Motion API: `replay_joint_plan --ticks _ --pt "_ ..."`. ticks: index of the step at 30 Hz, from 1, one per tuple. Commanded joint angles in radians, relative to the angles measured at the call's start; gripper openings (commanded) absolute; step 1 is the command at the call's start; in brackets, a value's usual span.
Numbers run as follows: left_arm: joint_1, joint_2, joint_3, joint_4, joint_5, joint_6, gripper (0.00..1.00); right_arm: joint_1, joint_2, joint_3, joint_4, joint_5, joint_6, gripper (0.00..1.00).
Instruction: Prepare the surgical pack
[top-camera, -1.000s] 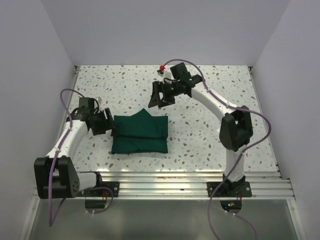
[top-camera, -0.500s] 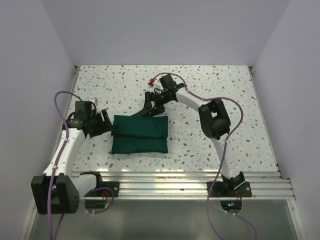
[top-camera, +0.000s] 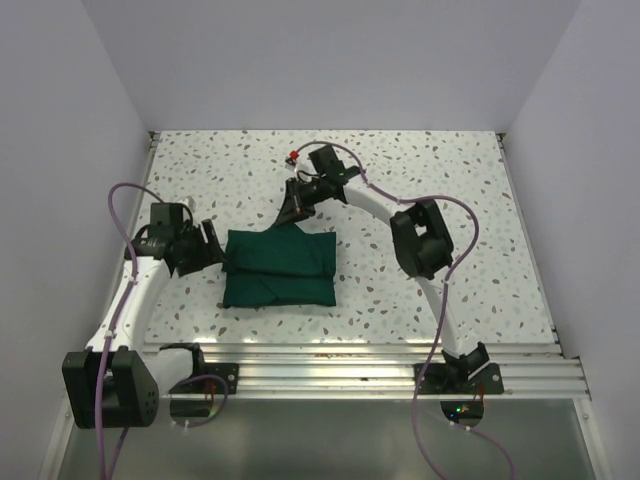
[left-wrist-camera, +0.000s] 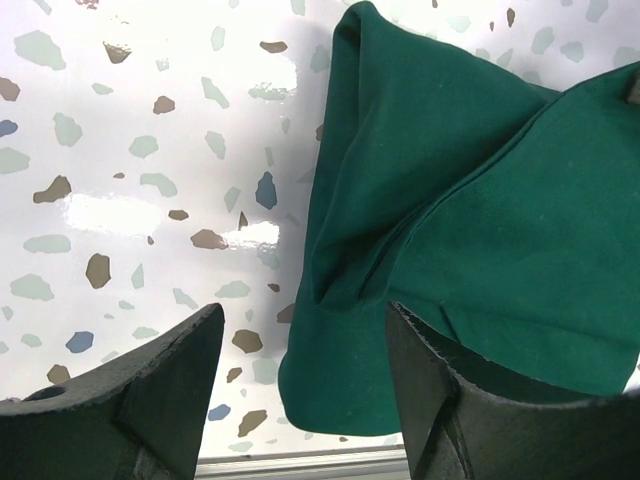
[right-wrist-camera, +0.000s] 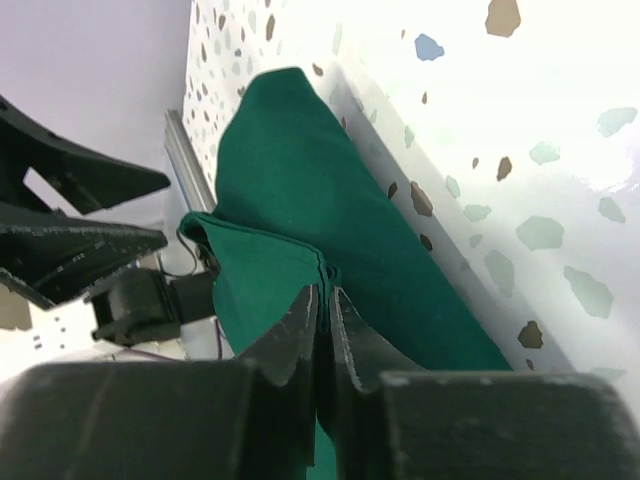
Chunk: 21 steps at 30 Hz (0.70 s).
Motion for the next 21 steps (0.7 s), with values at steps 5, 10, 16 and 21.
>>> replay_joint_plan --ticks 5,10,16,21 --pt "0.017 0.004 0.032 -0.013 -0.103 -0.043 0.70 0.040 -0.202 -0.068 -0.021 -0.082 0.038 0.00" --pt "0.038 0.056 0.115 -0.025 -0.196 -0.043 0.70 0.157 -0.401 -0.249 -0.120 -0.078 -0.002 0.01" --pt "0.057 0.123 0.216 0.027 -0.097 -0.025 0.67 0.313 -0.673 -0.666 -0.032 -0.009 0.080 0.43" --pt "0.057 0.151 0.209 0.104 0.232 0.002 0.49 0.279 -0.796 -0.768 -0.129 0.057 0.012 0.61"
